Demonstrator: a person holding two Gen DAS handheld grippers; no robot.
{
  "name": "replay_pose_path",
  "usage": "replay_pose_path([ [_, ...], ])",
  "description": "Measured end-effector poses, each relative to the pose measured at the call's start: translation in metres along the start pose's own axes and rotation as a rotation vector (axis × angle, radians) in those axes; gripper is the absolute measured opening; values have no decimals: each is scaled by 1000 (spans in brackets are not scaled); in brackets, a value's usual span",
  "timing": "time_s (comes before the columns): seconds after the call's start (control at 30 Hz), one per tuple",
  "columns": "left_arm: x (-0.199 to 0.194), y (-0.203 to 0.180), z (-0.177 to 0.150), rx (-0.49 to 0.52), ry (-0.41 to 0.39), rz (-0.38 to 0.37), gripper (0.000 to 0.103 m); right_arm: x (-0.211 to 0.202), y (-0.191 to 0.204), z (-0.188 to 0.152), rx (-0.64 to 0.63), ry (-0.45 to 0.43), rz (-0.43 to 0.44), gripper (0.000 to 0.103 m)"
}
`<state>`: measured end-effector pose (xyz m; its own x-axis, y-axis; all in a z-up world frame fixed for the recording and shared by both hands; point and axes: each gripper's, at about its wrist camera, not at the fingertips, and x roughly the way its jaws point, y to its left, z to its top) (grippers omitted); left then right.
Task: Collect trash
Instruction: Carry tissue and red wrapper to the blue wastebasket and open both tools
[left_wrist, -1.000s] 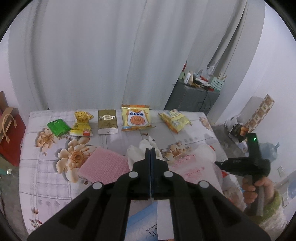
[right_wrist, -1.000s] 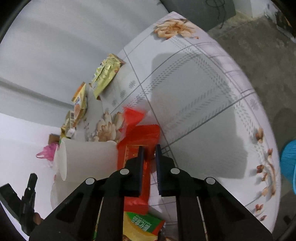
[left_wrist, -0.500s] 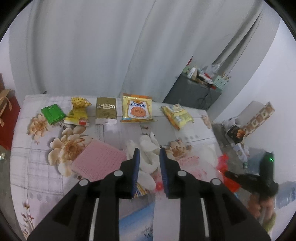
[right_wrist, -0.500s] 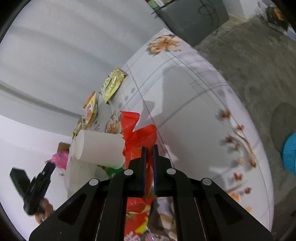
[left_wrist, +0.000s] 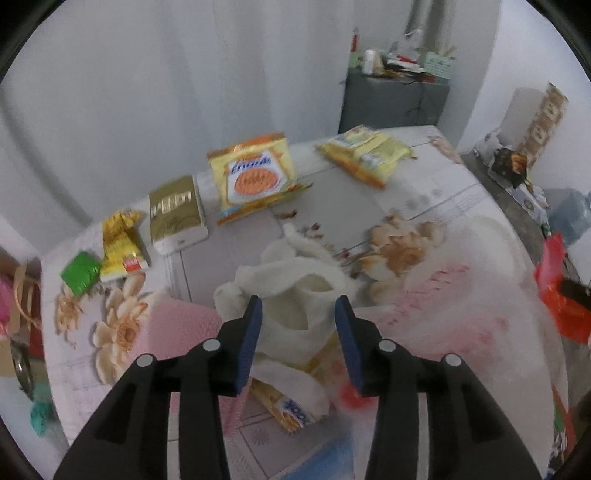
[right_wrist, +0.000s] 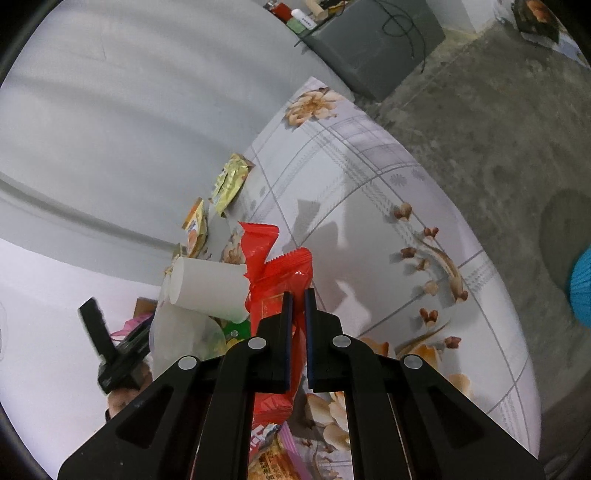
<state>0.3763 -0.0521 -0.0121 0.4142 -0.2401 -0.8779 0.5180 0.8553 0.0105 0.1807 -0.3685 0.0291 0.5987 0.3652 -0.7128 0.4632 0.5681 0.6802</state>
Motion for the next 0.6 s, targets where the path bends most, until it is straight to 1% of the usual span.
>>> replay_pose_path([
  [0.03, 4, 4, 1, -21, 10, -1, 37, 0, 0, -1, 2, -1, 3, 4],
  [0.07, 6, 7, 2, -27, 16, -2, 33, -4, -1, -2, 2, 0, 6, 4],
  [0.1, 9, 8, 2, -26, 22, -1, 27, -4, -1, -3, 2, 0, 7, 4],
  [0.13, 11, 8, 1, -24, 30, -1, 23, -4, -2, -4, 3, -1, 8, 4],
  [0.17, 12, 9, 1, -26, 40, -7, 13, -5, -2, -4, 3, -1, 9, 4],
  [0.2, 13, 10, 0, -30, 49, -12, 9, -5, -3, -5, 4, -1, 10, 4],
  [0.33, 9, 12, -5, -38, 41, -8, 4, -8, -3, -7, 3, -5, 13, 4],
  [0.43, -4, 13, -6, -49, 6, -11, 4, -12, 0, -9, -2, -13, 14, 4],
  [0.47, -10, 13, -5, -53, -9, -13, 4, -15, 1, -8, -5, -20, 19, 4],
  [0.6, -53, 19, 0, -72, -125, -33, 3, -26, 6, -8, -10, -44, 43, 4],
])
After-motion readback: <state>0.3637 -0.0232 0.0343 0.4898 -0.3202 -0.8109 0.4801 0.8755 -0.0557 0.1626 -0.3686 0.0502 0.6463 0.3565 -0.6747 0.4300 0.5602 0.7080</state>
